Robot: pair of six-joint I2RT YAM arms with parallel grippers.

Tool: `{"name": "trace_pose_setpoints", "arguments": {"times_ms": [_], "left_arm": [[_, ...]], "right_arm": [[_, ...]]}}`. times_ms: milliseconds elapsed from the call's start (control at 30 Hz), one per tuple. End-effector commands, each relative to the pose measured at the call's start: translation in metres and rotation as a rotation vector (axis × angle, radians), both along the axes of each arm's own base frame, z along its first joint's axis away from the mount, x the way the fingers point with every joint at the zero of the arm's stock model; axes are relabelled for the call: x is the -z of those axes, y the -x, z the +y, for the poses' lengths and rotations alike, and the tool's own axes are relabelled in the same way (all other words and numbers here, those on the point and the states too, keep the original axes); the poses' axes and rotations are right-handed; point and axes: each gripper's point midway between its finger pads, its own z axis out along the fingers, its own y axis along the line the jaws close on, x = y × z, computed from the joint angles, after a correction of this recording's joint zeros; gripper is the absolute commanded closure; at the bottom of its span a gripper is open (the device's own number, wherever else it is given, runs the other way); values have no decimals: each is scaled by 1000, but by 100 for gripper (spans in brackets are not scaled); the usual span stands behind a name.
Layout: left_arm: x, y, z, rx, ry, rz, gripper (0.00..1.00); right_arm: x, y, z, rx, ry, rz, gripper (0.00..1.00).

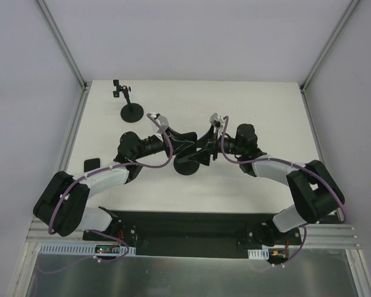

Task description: Place the phone on the phone stand

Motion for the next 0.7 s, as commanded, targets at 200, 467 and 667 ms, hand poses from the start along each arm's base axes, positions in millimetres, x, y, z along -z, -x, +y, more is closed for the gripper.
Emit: {"name": "trace_pose_setpoints", "arguments": {"times_ms": [200,467,667], "left_arm": [[-28,-7,-2,1,82,-163,100],[-16,-18,-3,-25,54,-198,100],[-10,-27,1,-45,42,-197,100]], "right_arm": [[-28,-3,20,-74,-105,-136,44],[-35,0,21,-64,-127,-194,100],[-47,0,20,-8,-153,-189,100]]}}
